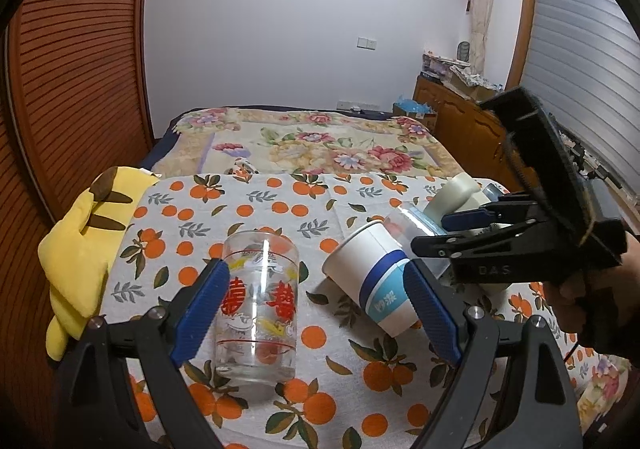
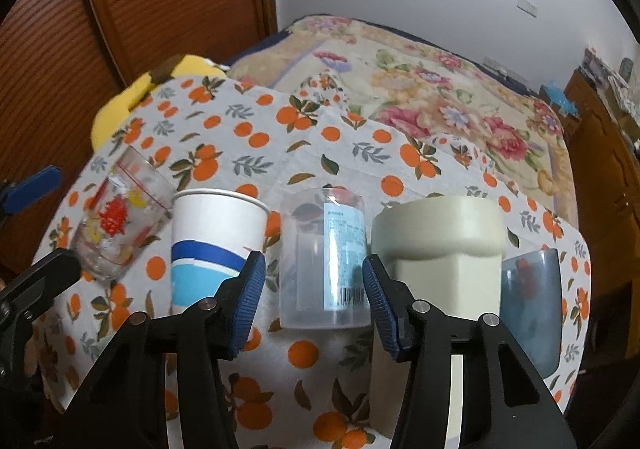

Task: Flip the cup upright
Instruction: 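Move the right tool toward the clear plastic cup lying on its side, then close the right gripper around the clear plastic cup's body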

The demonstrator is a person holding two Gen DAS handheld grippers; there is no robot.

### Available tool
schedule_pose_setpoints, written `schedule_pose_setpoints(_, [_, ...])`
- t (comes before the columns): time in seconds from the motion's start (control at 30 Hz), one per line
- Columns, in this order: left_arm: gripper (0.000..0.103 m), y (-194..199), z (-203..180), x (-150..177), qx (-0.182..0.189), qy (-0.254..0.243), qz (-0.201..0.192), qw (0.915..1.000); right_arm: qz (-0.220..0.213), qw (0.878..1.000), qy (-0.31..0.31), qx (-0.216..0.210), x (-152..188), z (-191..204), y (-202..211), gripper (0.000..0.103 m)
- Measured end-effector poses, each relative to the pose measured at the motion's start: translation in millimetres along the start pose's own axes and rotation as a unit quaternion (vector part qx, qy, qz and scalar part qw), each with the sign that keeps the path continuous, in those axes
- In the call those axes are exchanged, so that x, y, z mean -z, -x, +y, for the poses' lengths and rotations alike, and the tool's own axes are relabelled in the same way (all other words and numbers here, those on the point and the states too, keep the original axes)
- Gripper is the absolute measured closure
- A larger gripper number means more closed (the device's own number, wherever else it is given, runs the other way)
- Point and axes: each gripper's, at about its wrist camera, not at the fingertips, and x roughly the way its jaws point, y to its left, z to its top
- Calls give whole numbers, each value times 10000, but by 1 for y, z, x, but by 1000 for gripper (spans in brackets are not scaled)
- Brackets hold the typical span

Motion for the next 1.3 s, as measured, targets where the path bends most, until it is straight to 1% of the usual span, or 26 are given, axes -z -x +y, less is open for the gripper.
schedule_pose_setpoints(0.1, [14, 2, 2, 1, 24, 38, -21, 10000, 82, 9999, 48, 131, -3, 2, -7, 52])
schedule_pose_setpoints(0.27, [14, 5, 5, 3, 44, 82, -49, 9999, 238, 9994, 143, 210, -5, 4, -15, 51])
schedule_pose_setpoints(0.4, [14, 8, 6, 4, 58, 110, -77, 9999, 300, 9987, 255, 320, -5, 10, -20, 47])
schedule_pose_setpoints(0.5, [14, 10, 6, 5, 63, 107, -75, 9999, 422, 9982, 283, 305, -5, 10, -26, 46])
schedule_pose_setpoints(0.6, [14, 13, 5, 6, 53, 116, -96, 9999, 460, 9972, 415, 430, -3, 15, -30, 46])
schedule_pose_setpoints(0.8, [14, 18, 5, 8, -6, 117, -73, 9999, 195, 9986, 306, 393, 0, 12, -13, 47])
schedule_pose_setpoints(0.97, [14, 27, 0, 11, -72, 113, -105, 9999, -77, 9997, 161, 159, 9, 11, 17, 47])
schedule_pose_setpoints(1.13, [14, 40, -9, 17, -135, 49, -171, 9998, -276, 9995, 17, -145, 35, 11, 46, 46])
schedule_pose_setpoints(1.3, [14, 48, -23, 30, -163, 26, -199, 9997, -409, 9984, -148, -350, 72, 8, 65, 46])
